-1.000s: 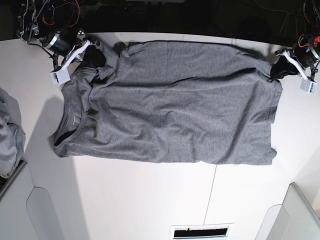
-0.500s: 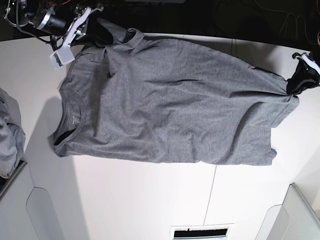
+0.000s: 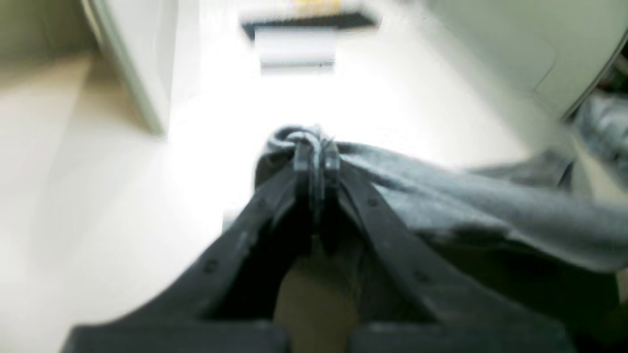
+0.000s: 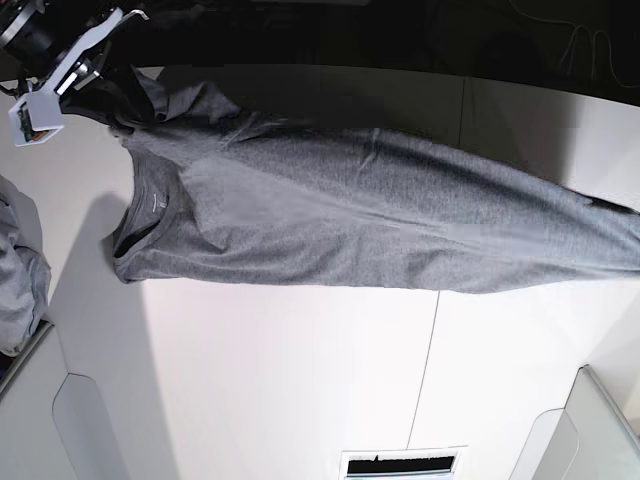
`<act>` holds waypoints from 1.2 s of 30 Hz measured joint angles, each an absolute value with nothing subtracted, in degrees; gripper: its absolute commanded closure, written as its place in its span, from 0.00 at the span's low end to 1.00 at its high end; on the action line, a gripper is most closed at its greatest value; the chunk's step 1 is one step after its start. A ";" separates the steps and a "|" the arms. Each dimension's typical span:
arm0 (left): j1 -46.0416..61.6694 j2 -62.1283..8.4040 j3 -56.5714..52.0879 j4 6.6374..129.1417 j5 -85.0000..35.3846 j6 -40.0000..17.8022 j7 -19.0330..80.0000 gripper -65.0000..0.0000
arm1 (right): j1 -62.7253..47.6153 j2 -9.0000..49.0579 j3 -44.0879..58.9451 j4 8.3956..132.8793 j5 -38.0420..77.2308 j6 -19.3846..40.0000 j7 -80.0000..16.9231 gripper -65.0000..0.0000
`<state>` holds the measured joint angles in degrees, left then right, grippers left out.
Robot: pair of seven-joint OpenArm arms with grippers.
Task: Layout the t-shirt on the table in an organized manner, then fold the t-shirt properly
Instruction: 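Grasp the shirt shoulders with both grippers and lift it up, then lay the lifted shirt back down and release both grippers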
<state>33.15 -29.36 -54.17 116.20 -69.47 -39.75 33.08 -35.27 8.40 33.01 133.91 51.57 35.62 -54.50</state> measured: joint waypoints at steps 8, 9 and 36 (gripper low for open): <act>30.59 -29.39 -60.34 116.46 -78.87 -39.92 39.44 1.00 | -33.39 8.08 33.32 133.93 52.60 35.55 -54.33 1.00; 30.57 -29.36 -60.84 116.46 -79.18 -39.92 39.40 1.00 | -32.51 8.10 33.32 133.93 52.60 35.55 -54.35 1.00; 12.43 -31.62 -25.87 97.82 -45.87 -40.07 24.97 1.00 | -9.39 7.97 33.12 115.42 36.42 34.00 -44.80 1.00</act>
<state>12.43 -31.62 -25.87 97.82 -45.87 -40.07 24.97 -9.39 7.97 33.12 115.42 36.42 34.00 -44.80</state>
